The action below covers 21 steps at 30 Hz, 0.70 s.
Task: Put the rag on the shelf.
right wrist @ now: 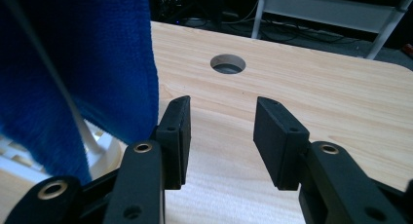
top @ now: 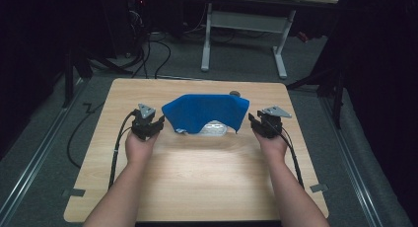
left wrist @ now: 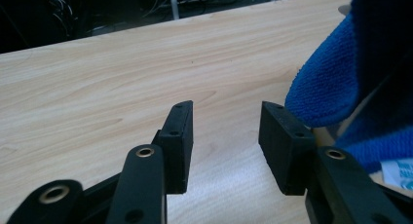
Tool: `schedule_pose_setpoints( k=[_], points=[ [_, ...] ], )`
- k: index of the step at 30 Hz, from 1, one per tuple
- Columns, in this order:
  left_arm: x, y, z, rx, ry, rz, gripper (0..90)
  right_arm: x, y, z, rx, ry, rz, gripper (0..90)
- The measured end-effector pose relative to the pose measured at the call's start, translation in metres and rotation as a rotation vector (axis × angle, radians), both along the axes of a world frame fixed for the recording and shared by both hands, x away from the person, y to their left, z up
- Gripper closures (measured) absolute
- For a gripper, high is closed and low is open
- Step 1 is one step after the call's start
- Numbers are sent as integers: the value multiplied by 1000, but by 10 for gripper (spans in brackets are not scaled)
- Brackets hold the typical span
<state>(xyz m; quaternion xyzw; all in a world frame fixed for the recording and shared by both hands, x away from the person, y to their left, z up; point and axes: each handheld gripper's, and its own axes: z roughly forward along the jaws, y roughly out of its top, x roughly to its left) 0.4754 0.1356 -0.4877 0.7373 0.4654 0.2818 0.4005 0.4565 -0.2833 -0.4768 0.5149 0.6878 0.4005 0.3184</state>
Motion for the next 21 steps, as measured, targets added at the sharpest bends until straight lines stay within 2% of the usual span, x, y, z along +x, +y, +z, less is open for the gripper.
schedule_pose_setpoints(
  k=[2,5,7,11,14,16,21],
  points=[
    [-5,0,2,-6,-13,-1,569,-5,-2,1,-4,-3,-1,581],
    [-9,2,3,-19,-7,7,569,-11,-3,3,-15,-1,-1,580],
    [-13,3,3,-21,-5,9,570,-16,-5,4,-15,-22,3,581],
    [-18,3,2,-14,-2,7,570,-23,-6,4,-19,-13,1,577],
    [-25,4,3,-16,1,4,570,-31,-6,8,-30,-24,15,572],
    [-28,5,3,-21,1,3,569,-36,-6,9,-19,-41,20,572],
    [-36,6,5,-24,0,-8,566,-44,-5,9,-31,-35,25,557]
  ],
)
